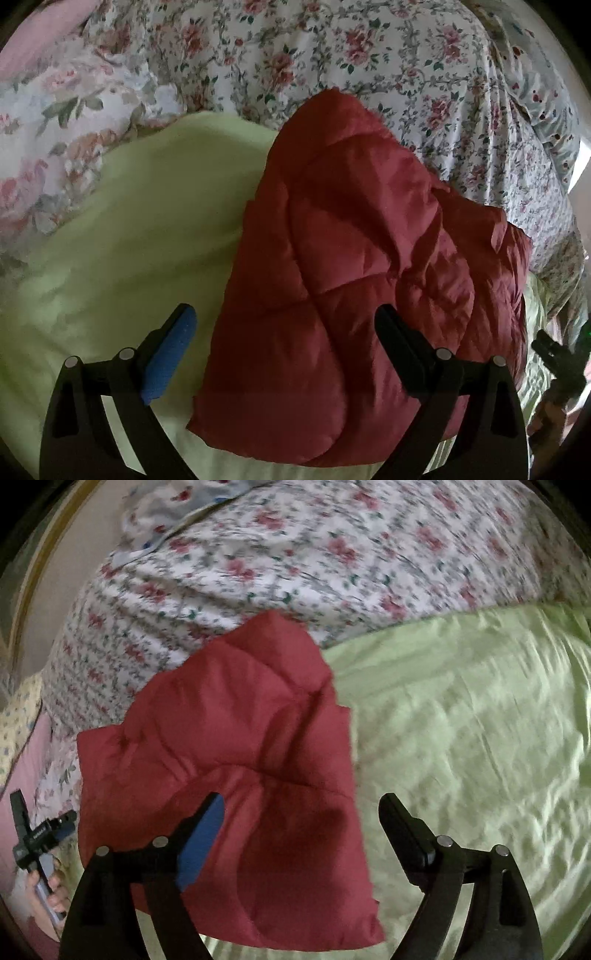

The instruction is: Fold large clothes

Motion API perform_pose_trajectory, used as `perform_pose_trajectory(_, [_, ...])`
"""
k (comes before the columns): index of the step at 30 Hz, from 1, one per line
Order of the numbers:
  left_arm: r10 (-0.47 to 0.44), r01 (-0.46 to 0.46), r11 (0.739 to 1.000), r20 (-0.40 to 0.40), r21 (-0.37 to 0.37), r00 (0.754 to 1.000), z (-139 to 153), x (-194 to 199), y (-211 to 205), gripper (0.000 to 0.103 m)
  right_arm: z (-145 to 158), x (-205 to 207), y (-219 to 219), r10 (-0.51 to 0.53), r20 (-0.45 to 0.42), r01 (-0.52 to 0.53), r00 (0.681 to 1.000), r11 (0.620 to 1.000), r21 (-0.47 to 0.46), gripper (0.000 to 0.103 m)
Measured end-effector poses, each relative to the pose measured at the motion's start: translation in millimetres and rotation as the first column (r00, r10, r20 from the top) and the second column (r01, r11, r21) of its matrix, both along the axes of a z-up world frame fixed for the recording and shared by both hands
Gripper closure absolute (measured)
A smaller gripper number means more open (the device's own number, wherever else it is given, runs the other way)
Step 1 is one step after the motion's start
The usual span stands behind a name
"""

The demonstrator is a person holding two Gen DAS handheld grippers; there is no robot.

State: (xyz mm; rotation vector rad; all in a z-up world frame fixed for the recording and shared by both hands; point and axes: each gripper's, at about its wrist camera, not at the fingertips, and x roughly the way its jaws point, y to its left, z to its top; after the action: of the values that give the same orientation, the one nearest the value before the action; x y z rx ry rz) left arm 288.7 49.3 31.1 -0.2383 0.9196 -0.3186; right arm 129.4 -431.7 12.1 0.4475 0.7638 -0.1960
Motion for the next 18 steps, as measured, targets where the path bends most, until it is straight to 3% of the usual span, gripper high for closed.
perform_pose_trajectory(6, [-0.02, 0.019, 0.999, -0.042, -0.034, 0.999, -19.0, 5.3, -3.6, 0.005, -24.9, -2.5, -14.2, -0.013, -0.024, 0.015, 1.0, 0.995, 0.1, 0.016])
perform_pose_trajectory(13, [-0.02, 0.001, 0.984, -0.1, -0.18, 0.995, -42.0, 14.7, 10.7, 0.0, -47.3, 2.9, -14.2, 0.041, 0.011, -0.042, 0.999, 0.974, 0.225, 0.016])
perform_pose_trajectory(18, [-0.059, -0.004, 0.948, -0.188, -0.318, 0.98, -65.3, 26.2, 15.0, 0.0, -64.5, 15.3, -13.6, 0.066, 0.003, -0.063, 0.998, 0.95, 0.306, 0.016])
